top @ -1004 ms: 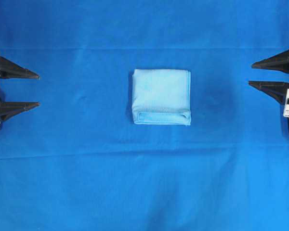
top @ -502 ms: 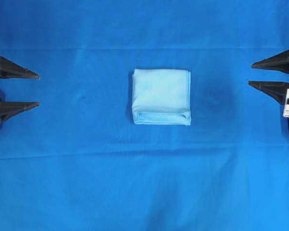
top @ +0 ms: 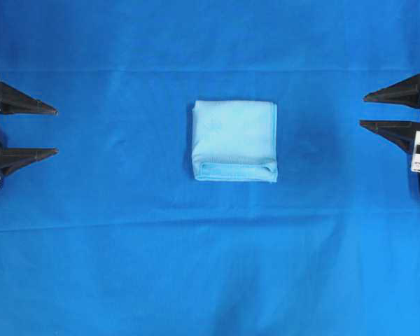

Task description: Fold the light blue towel.

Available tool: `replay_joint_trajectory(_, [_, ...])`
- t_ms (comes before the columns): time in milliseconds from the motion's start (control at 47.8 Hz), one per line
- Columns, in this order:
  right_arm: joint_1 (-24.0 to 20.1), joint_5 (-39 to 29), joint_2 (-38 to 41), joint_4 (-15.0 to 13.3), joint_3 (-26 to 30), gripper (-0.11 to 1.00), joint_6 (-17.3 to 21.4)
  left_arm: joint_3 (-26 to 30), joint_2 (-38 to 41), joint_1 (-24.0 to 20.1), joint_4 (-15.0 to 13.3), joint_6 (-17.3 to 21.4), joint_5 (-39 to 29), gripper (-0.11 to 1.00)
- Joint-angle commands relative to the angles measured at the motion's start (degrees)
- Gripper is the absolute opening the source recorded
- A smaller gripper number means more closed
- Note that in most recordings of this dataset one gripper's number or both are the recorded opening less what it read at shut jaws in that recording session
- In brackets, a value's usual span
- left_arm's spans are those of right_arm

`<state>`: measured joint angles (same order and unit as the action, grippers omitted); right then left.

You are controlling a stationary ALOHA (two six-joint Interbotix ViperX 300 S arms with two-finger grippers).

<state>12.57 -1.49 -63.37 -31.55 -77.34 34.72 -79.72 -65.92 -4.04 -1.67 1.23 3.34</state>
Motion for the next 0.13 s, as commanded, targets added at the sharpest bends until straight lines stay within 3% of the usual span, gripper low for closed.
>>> replay_joint_trajectory(0, [0.09, 0.53, 0.62, 0.09, 0.62, 0.57, 0.09, 0.62, 0.62, -0.26, 0.0, -0.09, 0.26, 0.73])
replay_joint_trajectory(105, [0.09, 0.53, 0.62, 0.09, 0.62, 0.57, 0.0, 0.62, 0.7, -0.26, 0.0, -0.09, 0.26, 0.73])
